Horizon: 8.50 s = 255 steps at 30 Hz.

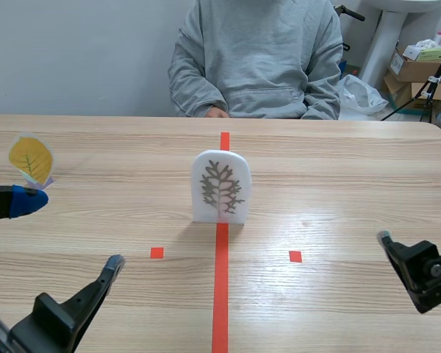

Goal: Do the leaf sorting experiment

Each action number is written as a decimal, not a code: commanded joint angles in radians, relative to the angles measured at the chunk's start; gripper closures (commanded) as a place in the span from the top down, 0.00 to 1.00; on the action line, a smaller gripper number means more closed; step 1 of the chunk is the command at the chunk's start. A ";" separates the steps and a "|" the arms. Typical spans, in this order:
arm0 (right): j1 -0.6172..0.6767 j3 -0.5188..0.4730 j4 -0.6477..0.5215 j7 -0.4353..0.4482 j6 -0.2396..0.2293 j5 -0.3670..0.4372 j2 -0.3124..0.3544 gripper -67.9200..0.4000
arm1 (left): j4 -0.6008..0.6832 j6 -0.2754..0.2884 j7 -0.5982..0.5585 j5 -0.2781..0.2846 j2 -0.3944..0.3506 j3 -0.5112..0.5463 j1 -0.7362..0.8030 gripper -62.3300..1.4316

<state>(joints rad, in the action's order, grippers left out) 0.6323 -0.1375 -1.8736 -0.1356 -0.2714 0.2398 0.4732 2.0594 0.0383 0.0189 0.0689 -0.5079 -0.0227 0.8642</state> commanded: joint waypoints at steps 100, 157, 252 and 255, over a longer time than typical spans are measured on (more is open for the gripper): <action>-0.941 0.415 0.988 0.422 -0.086 0.000 -0.094 0.03 | 0.014 0.002 -0.019 -0.002 0.114 0.070 -0.003 0.98; -1.196 0.313 1.498 0.438 0.200 0.054 -0.074 0.74 | 0.014 0.002 -0.018 -0.002 0.114 0.070 -0.002 0.98; 0.152 0.080 -0.188 0.134 0.013 0.104 0.130 0.82 | 0.014 0.002 -0.018 -0.002 0.108 0.070 -0.003 0.98; 0.152 0.080 -0.188 0.134 0.013 0.104 0.130 0.82 | 0.014 0.002 -0.018 -0.002 0.108 0.070 -0.003 0.98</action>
<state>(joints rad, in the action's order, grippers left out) 0.7933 -0.0559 -2.0632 -0.0128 -0.2661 0.3382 0.5957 2.0594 0.0383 0.0147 0.0677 -0.3996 0.0463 0.8642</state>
